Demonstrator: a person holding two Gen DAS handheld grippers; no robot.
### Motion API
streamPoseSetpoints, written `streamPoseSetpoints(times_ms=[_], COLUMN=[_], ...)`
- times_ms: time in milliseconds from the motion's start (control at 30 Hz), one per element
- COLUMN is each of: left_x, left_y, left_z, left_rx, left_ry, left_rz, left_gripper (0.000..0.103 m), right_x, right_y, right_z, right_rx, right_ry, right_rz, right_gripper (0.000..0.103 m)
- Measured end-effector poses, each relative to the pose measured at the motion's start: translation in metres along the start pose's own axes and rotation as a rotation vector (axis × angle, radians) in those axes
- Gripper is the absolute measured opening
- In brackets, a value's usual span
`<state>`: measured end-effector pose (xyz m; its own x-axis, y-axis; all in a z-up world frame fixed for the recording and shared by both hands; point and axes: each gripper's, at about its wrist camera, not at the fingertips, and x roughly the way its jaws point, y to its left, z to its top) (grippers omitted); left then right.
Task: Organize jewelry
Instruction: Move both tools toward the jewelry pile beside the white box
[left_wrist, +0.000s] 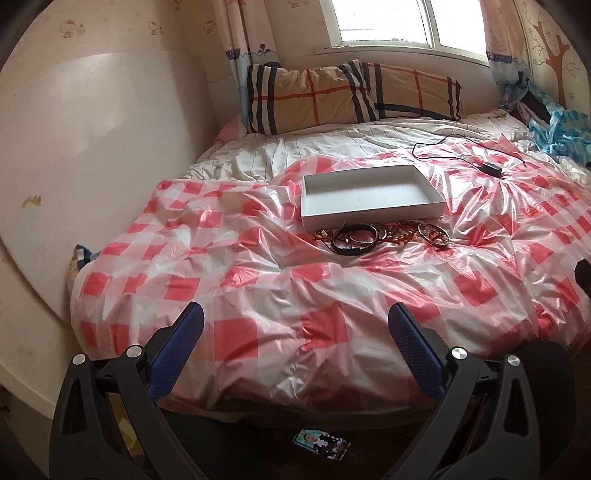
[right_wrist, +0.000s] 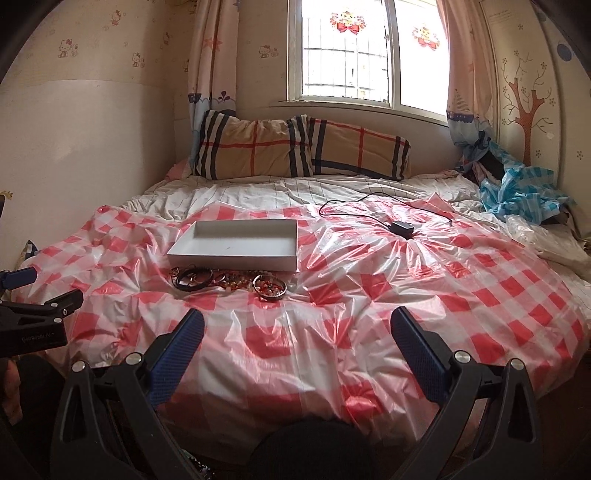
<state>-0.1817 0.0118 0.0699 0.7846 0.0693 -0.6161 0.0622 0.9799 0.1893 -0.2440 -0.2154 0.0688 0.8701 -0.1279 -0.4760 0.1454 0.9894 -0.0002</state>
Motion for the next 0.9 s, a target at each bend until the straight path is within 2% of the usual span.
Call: streamPoseSetpoints(times_ms=[300, 600, 900], left_x=[-0.041, -0.063, -0.067], left_y=[-0.007, -0.007, -0.004], left_z=[-0.043, -0.044, -0.042], left_rx=[0.034, 0.041, 0.028], left_ry=[0.025, 0.006, -0.001], left_rz=[0.016, 0.015, 0.014], left_gripper=[0.097, 0.097, 0.096], right_x=[-0.049, -0.068, -0.073], right_y=[-0.009, -0.010, -0.006], right_z=[-0.036, -0.037, -0.039], right_rx=[0.022, 0.022, 0.006], right_ry=[0.002, -0.023, -0.026], right_rz=[0.014, 0.036, 0.065], right_gripper=[0.097, 0.097, 0.097])
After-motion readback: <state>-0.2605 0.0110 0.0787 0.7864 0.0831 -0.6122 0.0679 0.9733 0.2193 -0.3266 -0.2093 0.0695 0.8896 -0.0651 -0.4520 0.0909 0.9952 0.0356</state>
